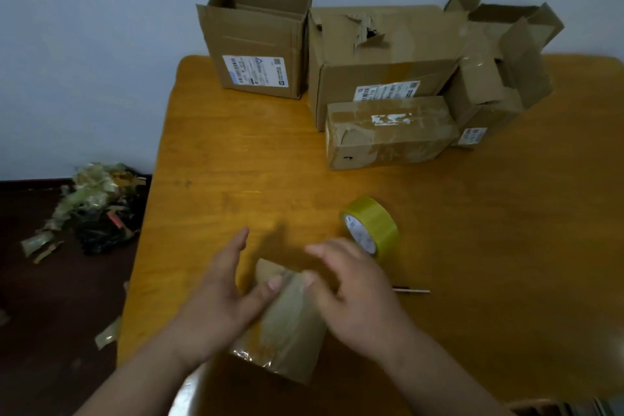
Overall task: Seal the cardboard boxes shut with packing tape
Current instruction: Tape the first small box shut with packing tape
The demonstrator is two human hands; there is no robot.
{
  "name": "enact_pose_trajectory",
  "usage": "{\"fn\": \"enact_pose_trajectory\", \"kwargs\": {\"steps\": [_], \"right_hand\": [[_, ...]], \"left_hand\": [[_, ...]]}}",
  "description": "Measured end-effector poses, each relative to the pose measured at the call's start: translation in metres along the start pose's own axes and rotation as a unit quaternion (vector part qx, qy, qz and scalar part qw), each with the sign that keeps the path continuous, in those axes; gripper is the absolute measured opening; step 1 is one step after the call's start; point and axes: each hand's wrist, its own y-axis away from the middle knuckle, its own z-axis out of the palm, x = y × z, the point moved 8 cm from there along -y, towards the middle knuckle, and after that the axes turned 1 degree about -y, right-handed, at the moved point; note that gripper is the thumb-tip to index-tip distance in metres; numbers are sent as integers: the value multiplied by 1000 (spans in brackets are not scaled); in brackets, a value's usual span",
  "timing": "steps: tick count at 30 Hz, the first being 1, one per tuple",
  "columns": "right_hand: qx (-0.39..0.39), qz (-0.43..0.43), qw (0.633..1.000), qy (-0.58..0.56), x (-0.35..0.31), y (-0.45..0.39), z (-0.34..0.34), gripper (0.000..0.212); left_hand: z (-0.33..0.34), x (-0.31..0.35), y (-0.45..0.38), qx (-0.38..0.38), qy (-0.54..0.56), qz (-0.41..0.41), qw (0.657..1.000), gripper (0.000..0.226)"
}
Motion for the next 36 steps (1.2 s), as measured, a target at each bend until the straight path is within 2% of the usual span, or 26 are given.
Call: {"fn": "enact_pose_trajectory", "kwargs": {"steps": [3,5,6,9,10,13,15,18,21,23,25,27,28,30,31,34,36], "right_hand": [[-113,-28,993,1,-12,1,34,58],[-129,18,991,-30,-4,0,38,62],[-135,49,989,-46,3,-2,37,65],[-188,117,973,-67,14,-7,40,65],[-215,135,964,-74,16,-8,42,62],[-261,175,942,-114,23,-14,46,52],[-270,190,938,-105,32,-17,47,47],[-207,189,951,-130,36,-13,48,46],[-131,179,968,-116,29,-2,49,72],[-102,181,973,-105,35,2,52,64],[-58,177,977,-104,39,6,47,45],[-2,176,979,-102,38,13,41,38],[18,177,979,-103,35,17,39,35],[29,190,975,-109,30,24,46,29],[19,201,972,-120,28,26,54,29],[0,237,954,-184,29,24,66,37],[-19,239,947,-215,33,21,67,33]], "left_hand": [[12,-15,15,28,-58,10,998,108],[18,-25,19,35,6,-25,999,110],[22,-28,20,29,46,-47,997,102],[29,-21,22,15,119,-57,991,55],[28,-17,23,13,131,-51,990,45],[29,-17,22,-5,158,-63,985,38],[31,-23,21,-21,169,-85,982,50],[31,-25,20,-33,149,-94,984,64],[28,-17,18,-41,79,-57,994,54],[19,-10,12,-35,28,-27,999,53],[-6,-8,10,68,38,-10,997,58],[-29,-19,20,207,134,-31,969,71],[-25,-26,26,220,201,-60,953,85],[10,-30,38,141,310,-122,932,108],[29,-30,42,104,317,-140,932,111],[39,-33,41,104,250,-137,953,100],[36,-29,37,88,265,-139,950,86]]}}
